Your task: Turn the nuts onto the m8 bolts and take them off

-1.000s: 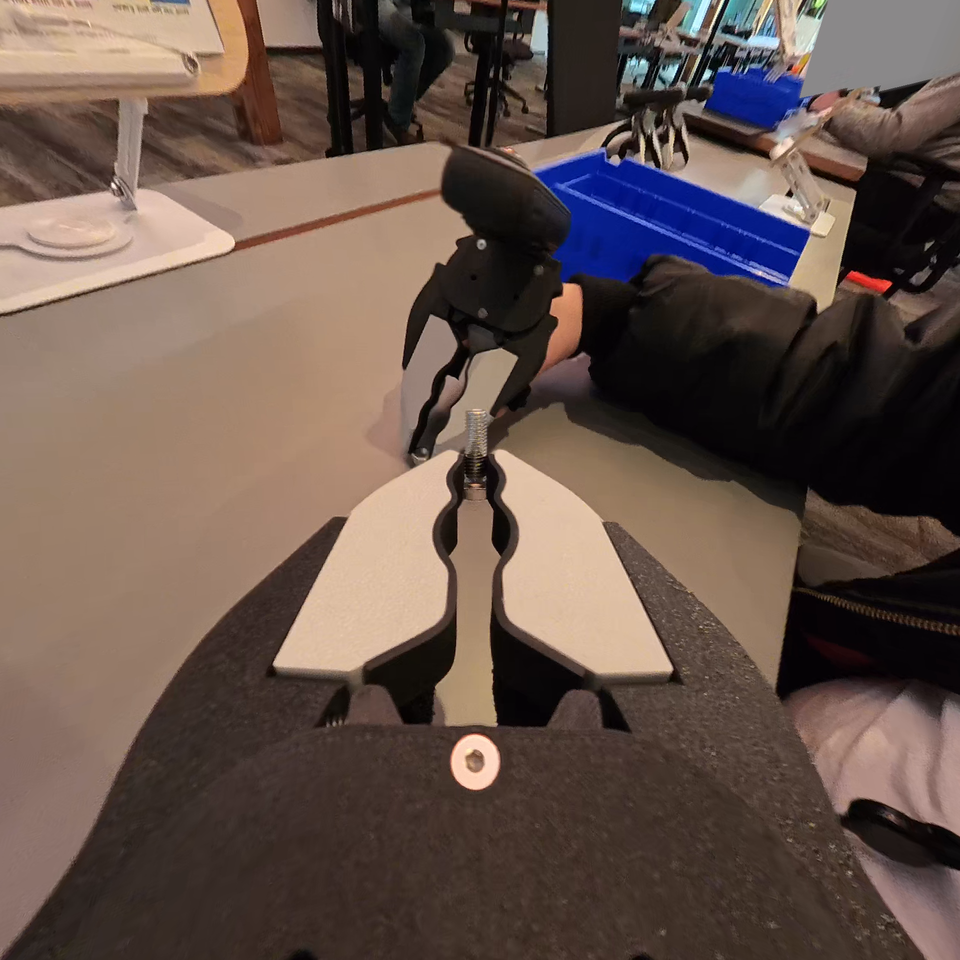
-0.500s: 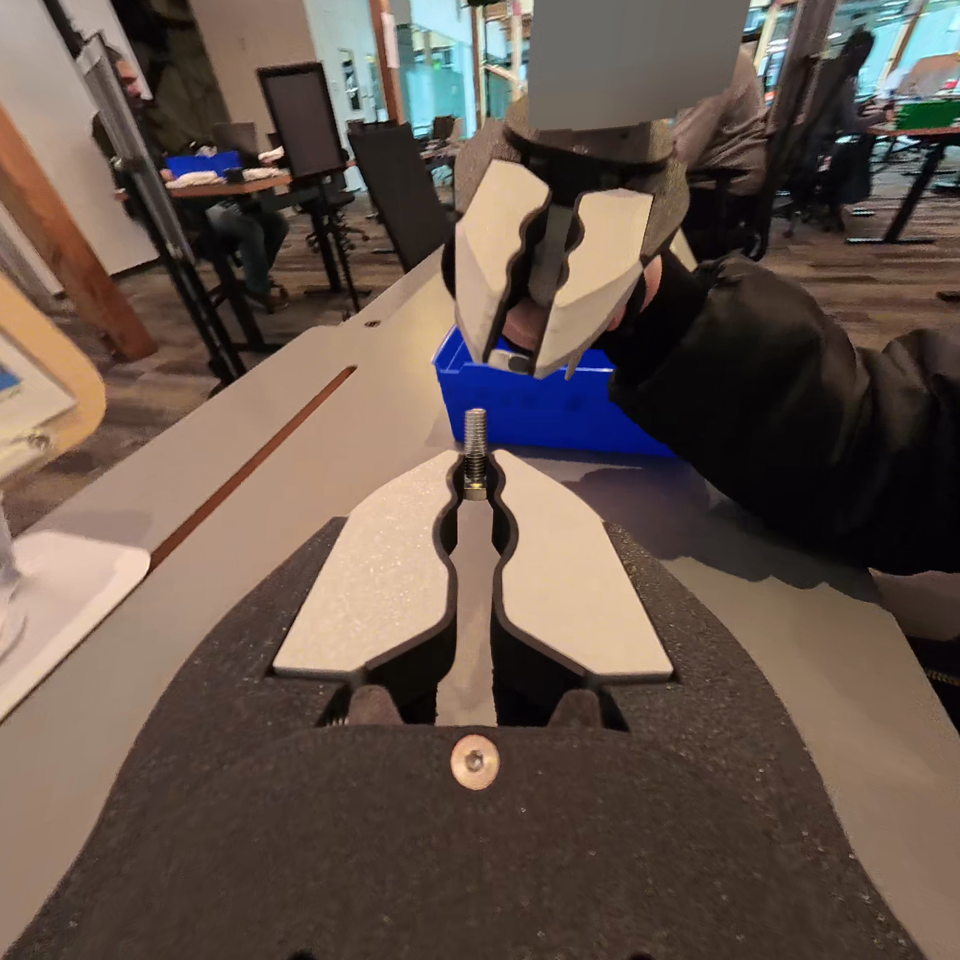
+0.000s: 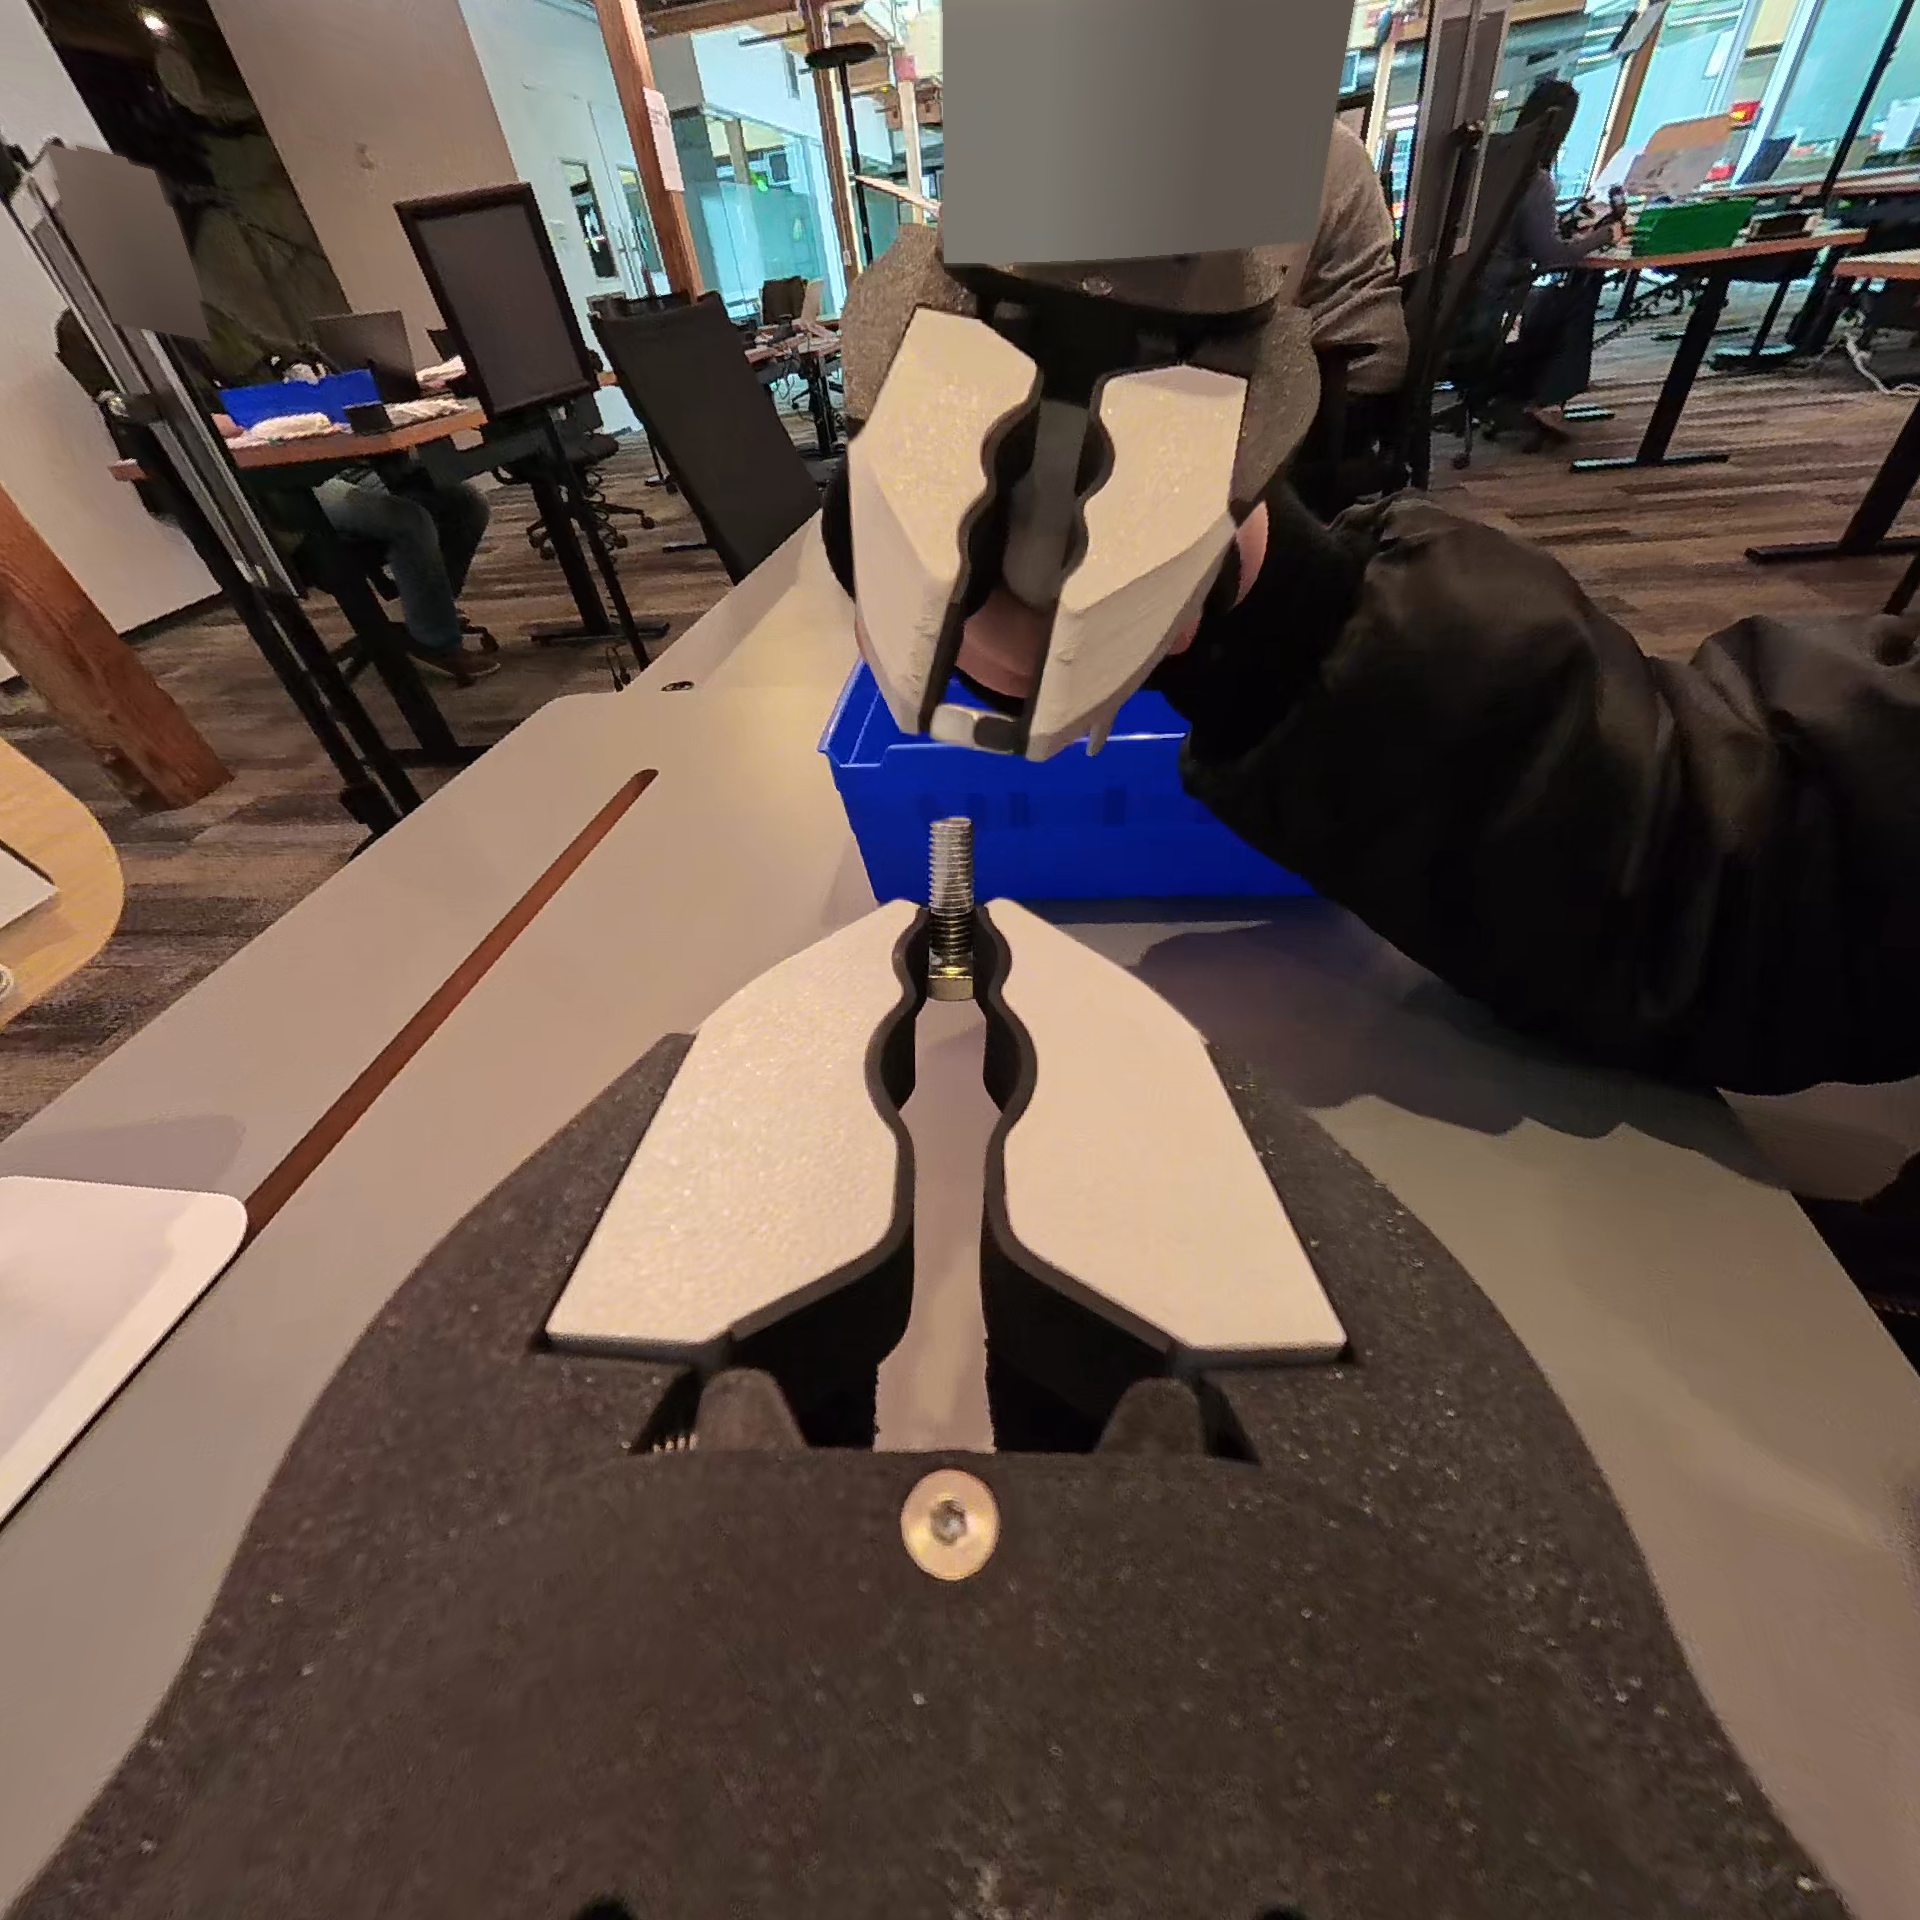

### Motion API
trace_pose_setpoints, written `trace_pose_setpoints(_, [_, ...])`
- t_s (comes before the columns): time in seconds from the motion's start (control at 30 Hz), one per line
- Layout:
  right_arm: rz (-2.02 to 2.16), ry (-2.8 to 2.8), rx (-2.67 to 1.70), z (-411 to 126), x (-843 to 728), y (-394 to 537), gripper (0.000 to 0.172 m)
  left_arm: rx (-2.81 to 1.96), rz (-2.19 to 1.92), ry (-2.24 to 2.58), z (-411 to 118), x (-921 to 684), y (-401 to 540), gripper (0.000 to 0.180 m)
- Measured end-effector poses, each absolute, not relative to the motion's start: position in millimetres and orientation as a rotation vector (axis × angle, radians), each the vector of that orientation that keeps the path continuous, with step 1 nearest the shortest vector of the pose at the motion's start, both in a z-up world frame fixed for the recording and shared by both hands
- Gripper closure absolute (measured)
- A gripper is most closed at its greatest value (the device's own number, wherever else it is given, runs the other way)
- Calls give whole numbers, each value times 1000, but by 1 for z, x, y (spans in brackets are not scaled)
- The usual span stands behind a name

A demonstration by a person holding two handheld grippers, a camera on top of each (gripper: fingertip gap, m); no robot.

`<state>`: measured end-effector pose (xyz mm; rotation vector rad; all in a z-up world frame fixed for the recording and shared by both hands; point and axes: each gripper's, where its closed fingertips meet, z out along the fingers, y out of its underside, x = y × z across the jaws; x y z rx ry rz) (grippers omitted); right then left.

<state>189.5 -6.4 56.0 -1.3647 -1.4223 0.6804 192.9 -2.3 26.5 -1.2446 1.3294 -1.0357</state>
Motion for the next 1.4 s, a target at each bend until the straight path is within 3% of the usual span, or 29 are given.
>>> trace_pose_setpoints(1.4, [676,-1329,-1462,62,169,1,158,-1232,-988,1287,53,183,-6,173])
